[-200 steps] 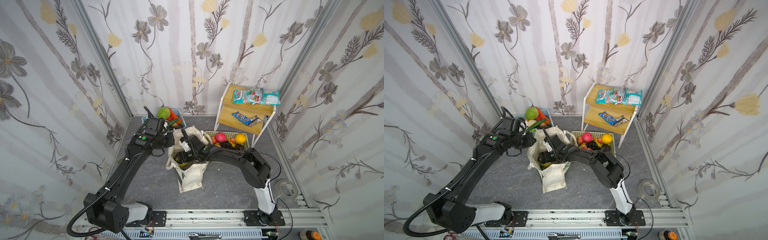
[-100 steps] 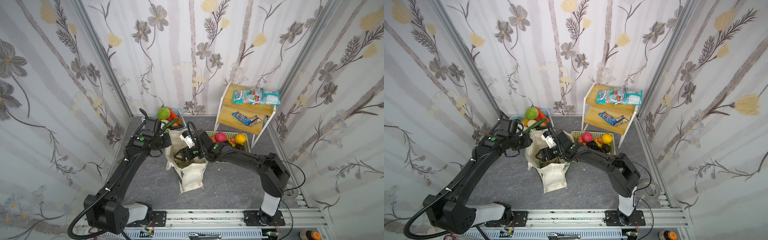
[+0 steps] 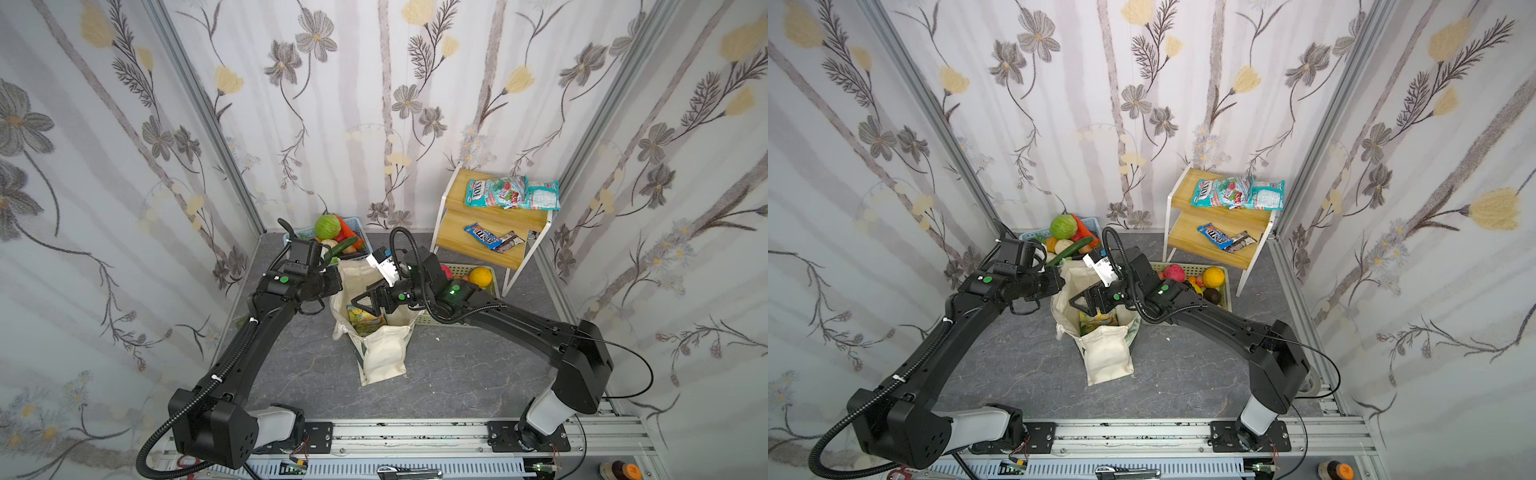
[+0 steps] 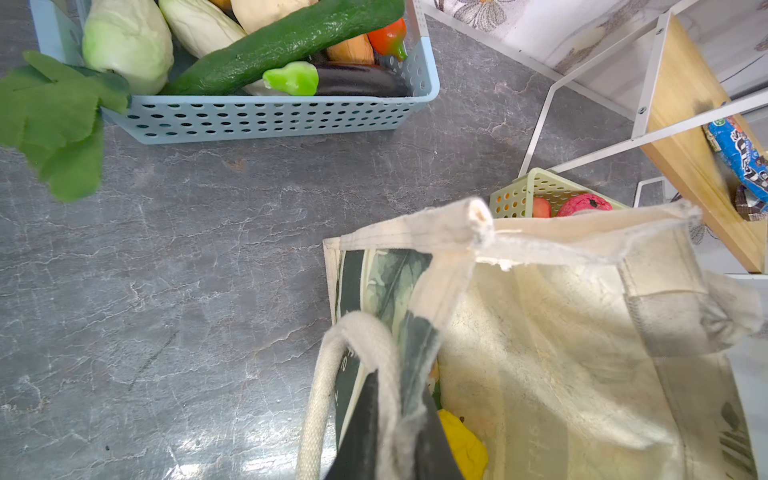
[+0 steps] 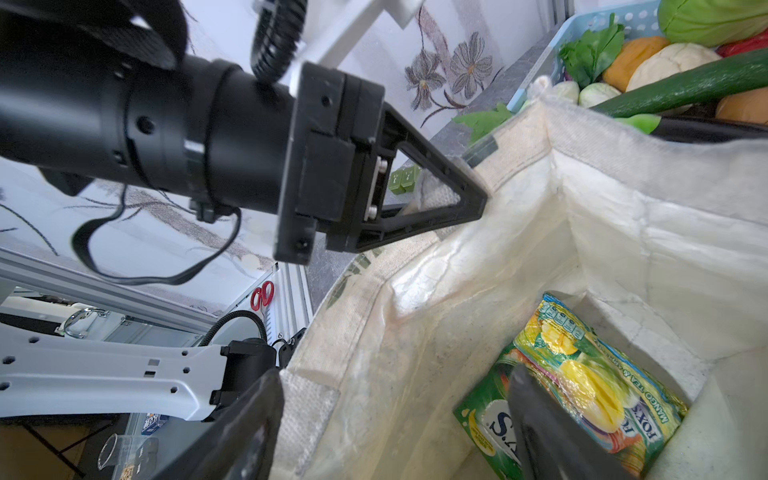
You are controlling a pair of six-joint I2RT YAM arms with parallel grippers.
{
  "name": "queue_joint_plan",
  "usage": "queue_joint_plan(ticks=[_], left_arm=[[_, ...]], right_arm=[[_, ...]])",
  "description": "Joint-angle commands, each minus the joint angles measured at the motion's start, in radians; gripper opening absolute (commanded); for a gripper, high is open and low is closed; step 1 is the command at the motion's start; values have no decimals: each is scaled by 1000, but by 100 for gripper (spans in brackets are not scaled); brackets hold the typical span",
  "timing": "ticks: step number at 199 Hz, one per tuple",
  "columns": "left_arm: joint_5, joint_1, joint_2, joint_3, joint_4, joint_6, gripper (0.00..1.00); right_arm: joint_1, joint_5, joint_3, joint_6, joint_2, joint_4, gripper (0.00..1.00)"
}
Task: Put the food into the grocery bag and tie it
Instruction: 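Raise the right gripper out of the bag back over the fruit basket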
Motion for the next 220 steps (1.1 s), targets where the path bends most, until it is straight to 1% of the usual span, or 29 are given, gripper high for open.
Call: queue_joint_plan(ticks=[1, 32, 33, 35, 75, 84, 126, 166, 186, 198, 220], left_arm=[[-3, 2, -4, -3, 34, -2, 0], [-5, 3, -7, -8, 35, 1, 0], [-5, 3, -5, -8, 35, 0, 0], [-5, 4, -6, -8, 36, 0, 0], [-5, 3, -13, -8, 32, 2, 0], [-5, 3, -14, -9, 30, 4, 0], [-3, 5, -16, -4, 26, 3, 0], [-4, 5, -14, 8, 16, 9, 0], [-2, 4, -9, 15, 14, 11, 0], [1, 5, -7, 20, 15, 10, 0], [6, 5, -4, 24, 14, 6, 0]], right_arm=[[-11, -9, -5, -17, -37, 29, 84], [-29, 25, -21, -5, -102, 34, 84], [-53, 30, -22, -3, -104, 33, 84], [-61, 36, -23, -1, -109, 32, 84], [-148, 159, -108, 61, -191, 63, 84], [-169, 215, -139, 80, -236, 68, 85], [-257, 487, -265, 168, -314, 50, 86], [-300, 687, -342, 211, -336, -4, 87], [-311, 822, -356, 246, -322, -61, 88], [-321, 871, -354, 267, -304, -96, 88], [-344, 911, -354, 295, -268, -141, 88]])
